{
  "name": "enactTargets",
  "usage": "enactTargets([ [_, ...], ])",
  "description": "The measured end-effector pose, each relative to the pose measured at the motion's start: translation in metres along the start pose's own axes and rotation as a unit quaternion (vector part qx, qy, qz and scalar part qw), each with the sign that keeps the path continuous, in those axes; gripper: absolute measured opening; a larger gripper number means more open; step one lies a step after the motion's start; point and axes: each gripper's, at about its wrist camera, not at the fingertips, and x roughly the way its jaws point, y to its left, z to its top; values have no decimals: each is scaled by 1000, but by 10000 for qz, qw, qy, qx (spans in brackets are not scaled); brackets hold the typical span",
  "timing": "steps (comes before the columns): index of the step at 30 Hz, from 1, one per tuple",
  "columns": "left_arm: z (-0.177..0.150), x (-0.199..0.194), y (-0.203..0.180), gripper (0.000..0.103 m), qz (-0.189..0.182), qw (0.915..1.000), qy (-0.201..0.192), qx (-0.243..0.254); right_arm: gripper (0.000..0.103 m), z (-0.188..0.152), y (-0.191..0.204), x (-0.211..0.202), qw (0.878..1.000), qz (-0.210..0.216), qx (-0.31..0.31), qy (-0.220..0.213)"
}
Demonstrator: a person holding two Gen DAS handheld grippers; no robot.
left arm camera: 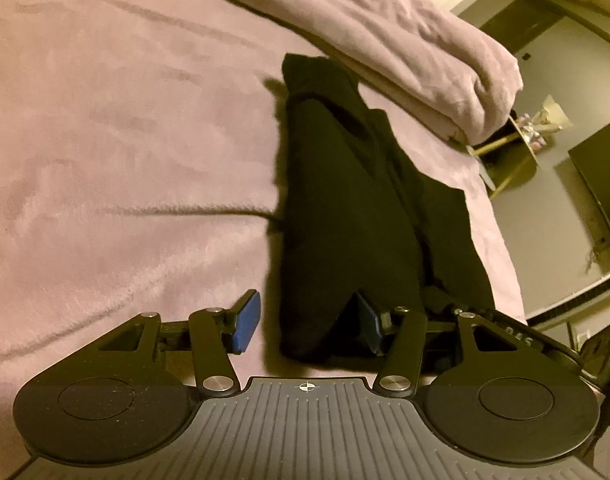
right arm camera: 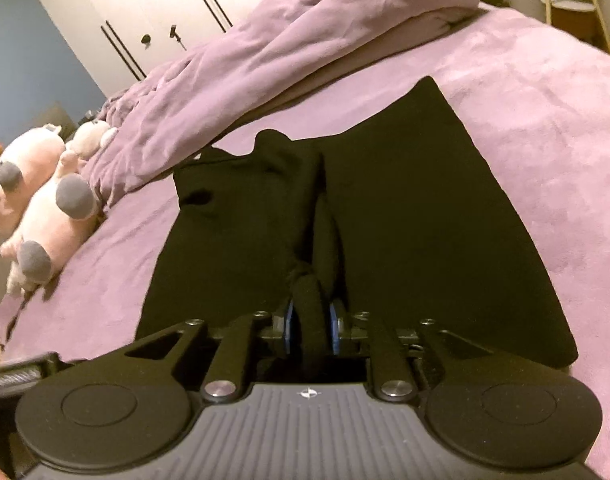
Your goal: Fold small clothes
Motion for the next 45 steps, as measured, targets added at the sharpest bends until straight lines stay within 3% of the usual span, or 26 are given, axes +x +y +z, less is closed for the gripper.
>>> enactTargets([
  [6, -1, -1, -1, 58, 25, 10000, 22, 58, 20, -2, -7, -1, 9995, 225, 236, 19],
  [10, 0, 0, -1, 58, 33, 10000, 35, 35, 29, 0, -10, 1, 9981, 414, 451, 49],
  [15, -1, 0, -1, 58, 36, 10000, 40, 51, 31, 0, -3, 3, 9987, 422, 293, 54],
  [20, 0, -1, -4, 60, 128, 9999, 45, 61, 12, 1, 3, 6, 9991, 389, 143, 40],
  [22, 1, -3, -8, 63, 217, 9997, -3, 95, 10, 2, 10, 5, 9997, 222, -124, -28],
  [27, 4, -6, -25, 66, 292, 9990, -116, 304, 10, 9, 25, -25, 9913, -563, -835, -844],
  [30, 3, -1, -36, 66, 247, 9987, -69, 444, 10, 10, 12, -45, 9815, -1164, -886, -1235],
  [33, -1, 10, -46, 66, 213, 9985, 71, 509, 10, 6, -17, -52, 9799, -1533, -565, -1141],
  [35, -4, 15, -52, 66, 222, 9980, 128, 573, 11, 3, -34, -46, 9839, -1507, -490, -828],
  [42, -5, 16, -59, 67, 344, 9964, 131, 758, 11, 6, -43, -56, 9902, -1031, -263, -909],
  [45, -5, 17, -59, 67, 375, 9964, 176, 743, 12, 0, -48, -40, 9902, -1161, -409, -651],
])
